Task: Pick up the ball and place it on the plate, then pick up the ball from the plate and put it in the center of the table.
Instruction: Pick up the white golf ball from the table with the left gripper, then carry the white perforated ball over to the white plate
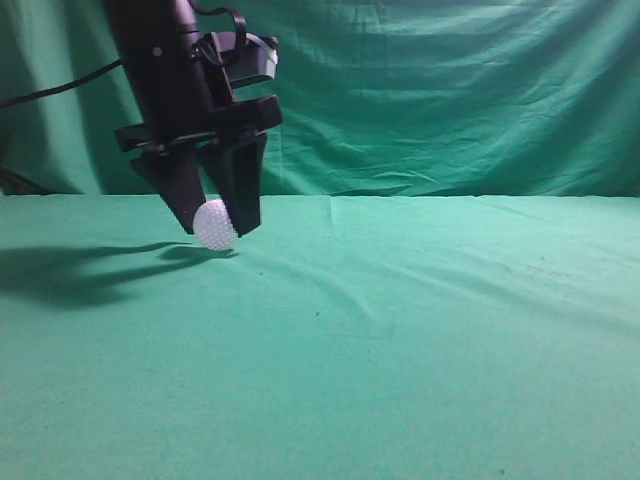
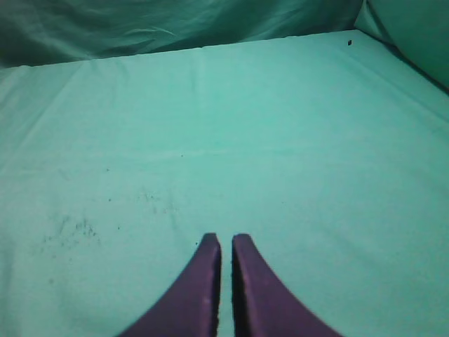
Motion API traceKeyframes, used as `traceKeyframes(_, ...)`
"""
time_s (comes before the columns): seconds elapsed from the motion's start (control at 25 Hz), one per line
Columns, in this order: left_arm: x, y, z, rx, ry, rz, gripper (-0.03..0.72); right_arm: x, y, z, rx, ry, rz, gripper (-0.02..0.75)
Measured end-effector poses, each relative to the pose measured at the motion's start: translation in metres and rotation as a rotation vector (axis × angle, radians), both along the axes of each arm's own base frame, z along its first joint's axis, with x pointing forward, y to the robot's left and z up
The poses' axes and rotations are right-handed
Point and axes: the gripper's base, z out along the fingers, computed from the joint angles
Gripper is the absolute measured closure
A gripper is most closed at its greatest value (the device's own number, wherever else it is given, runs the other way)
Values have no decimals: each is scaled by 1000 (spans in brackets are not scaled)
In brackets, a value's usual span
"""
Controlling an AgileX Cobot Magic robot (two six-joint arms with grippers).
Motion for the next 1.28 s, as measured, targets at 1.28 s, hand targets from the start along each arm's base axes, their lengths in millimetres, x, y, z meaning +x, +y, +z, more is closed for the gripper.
traceKeyframes(1.28,-63,155,101,64,-53,444,398,1,1,2,23,-23,2,689)
